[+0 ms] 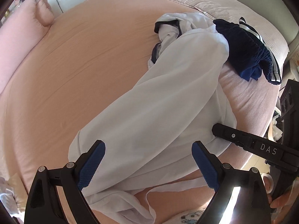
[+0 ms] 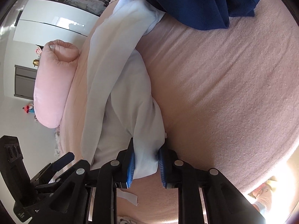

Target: Fold clothes

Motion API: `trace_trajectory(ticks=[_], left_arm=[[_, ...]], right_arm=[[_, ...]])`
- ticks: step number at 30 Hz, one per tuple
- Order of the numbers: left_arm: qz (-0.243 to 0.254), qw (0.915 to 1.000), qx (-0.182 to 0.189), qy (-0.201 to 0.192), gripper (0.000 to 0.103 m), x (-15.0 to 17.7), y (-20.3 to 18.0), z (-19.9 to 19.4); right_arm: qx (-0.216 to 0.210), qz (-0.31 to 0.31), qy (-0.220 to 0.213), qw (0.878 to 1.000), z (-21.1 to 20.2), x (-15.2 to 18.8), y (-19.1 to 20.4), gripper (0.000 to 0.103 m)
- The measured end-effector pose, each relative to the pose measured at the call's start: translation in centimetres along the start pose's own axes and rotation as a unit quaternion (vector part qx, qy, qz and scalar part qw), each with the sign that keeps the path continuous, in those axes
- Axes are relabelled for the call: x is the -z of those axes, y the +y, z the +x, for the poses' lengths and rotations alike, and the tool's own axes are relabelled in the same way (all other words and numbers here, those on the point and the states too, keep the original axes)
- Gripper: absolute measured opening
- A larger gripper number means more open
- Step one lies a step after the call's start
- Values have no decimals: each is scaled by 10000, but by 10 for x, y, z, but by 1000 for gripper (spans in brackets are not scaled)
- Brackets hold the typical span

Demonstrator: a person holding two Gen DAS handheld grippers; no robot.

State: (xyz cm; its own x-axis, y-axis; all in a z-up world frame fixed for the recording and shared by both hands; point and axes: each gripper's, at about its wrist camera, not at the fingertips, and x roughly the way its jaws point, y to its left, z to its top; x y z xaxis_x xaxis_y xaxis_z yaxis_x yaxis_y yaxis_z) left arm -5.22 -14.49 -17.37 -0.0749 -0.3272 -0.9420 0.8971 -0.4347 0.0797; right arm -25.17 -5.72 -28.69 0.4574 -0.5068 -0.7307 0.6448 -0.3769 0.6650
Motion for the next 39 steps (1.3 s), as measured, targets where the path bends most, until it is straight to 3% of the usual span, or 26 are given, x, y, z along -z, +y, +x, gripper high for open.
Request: trace_trajectory(ticks=[5, 9, 13, 16, 18, 19, 21, 24, 31, 39], left_arm=[[627, 9974, -341, -61, 94, -11, -22, 10], [1109, 9921, -584, -101, 92, -19, -39, 17], [1394, 9891, -469, -28, 86, -16, -44, 23], [1732, 9831, -599, -46, 73, -12, -50, 26], [2015, 9759, -802, -247, 52, -7, -59, 25], [2152, 9722, -873, -313, 47, -5, -63, 24], [2312, 9669, -1017, -353, 23, 0, -70, 25], [2336, 9657, -1072, -361, 22, 8, -69, 25], [2009, 9757, -839, -228, 21, -1, -43, 19], [1971, 9746, -1043, -222, 18, -5, -21, 11]], right_arm=[[153, -291, -88, 9994, 2, 0, 10, 16], [29, -259, -92, 9996, 2, -2, 6, 15], [-224, -125, -17, 9997, 4, -5, -1, 15], [-325, -125, -12, 9994, 5, -6, -4, 15], [-328, -113, -16, 9994, 5, -7, -4, 15], [-288, -85, -38, 9995, 6, -6, -2, 15], [-207, -29, -81, 9997, 7, -6, 1, 14], [-12, -31, -137, 9999, -1, -1, 1, 14], [372, -343, -106, 9987, -2, -3, 18, 14], [845, -875, -22, 9926, -9, -6, 38, 14]])
